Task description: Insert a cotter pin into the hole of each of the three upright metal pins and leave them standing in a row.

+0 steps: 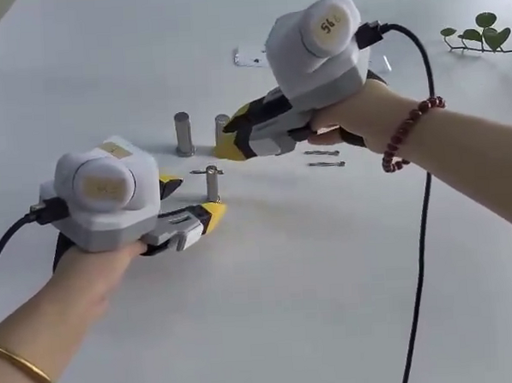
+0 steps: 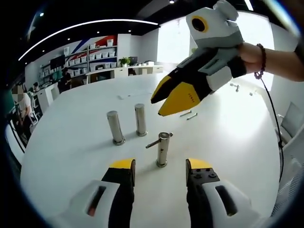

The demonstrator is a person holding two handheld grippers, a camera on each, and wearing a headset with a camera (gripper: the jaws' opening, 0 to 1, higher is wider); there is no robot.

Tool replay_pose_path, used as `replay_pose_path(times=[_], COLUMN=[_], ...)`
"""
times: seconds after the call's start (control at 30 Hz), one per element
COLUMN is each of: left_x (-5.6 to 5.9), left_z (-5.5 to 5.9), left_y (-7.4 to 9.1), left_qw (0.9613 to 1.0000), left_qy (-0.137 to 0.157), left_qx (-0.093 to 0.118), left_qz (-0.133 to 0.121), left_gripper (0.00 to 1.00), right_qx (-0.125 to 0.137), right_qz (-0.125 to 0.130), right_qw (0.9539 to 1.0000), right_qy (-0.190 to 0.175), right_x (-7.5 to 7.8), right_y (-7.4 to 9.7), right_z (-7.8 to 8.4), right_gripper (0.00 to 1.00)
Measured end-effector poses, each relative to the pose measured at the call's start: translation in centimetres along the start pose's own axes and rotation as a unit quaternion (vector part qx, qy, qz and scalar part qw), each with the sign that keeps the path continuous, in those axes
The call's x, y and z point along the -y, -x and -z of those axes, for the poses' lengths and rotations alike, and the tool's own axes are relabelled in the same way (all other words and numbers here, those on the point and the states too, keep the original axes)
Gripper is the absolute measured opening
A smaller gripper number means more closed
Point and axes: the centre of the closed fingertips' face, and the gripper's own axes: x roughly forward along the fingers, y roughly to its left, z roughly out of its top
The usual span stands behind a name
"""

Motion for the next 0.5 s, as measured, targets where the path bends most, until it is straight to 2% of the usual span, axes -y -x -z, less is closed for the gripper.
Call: replay_pose_path(times=[0.07,0.17,0.27,0.37,0.5], left_x=[-0.1,-0.1,0.0,0.0,0.0], left_z=[-0.2,-0.7,-1.0,-1.6,-1.7], left_y=[0.5,1.0,1.4,1.8,2.0], left_qw=[1.0,0.9999,0.9999,0.9997,0.9997], left_qy=[0.008,-0.008,-0.011,-0.003,-0.004], left_qx=[0.002,0.007,0.009,0.024,0.025], left_qz=[-0.002,-0.007,-0.007,-0.004,-0.005], left_gripper=[0.43,0.49,0.51,0.54,0.57], right_qx=[0.006,0.021,0.027,0.03,0.029], right_qz=[0.017,0.031,0.051,0.061,0.071], right_qw=[0.9998,0.9992,0.998,0.9971,0.9955], right_qy=[-0.008,-0.017,-0.025,-0.032,-0.056], right_x=[1.0,2.0,3.1,3.5,4.1], right_y=[-0.2,-0.7,-1.3,-2.0,-2.8], right_z=[-0.2,-0.6,-0.8,-0.9,-0.1], right_gripper=[0.19,0.2,0.19,0.19,0.2])
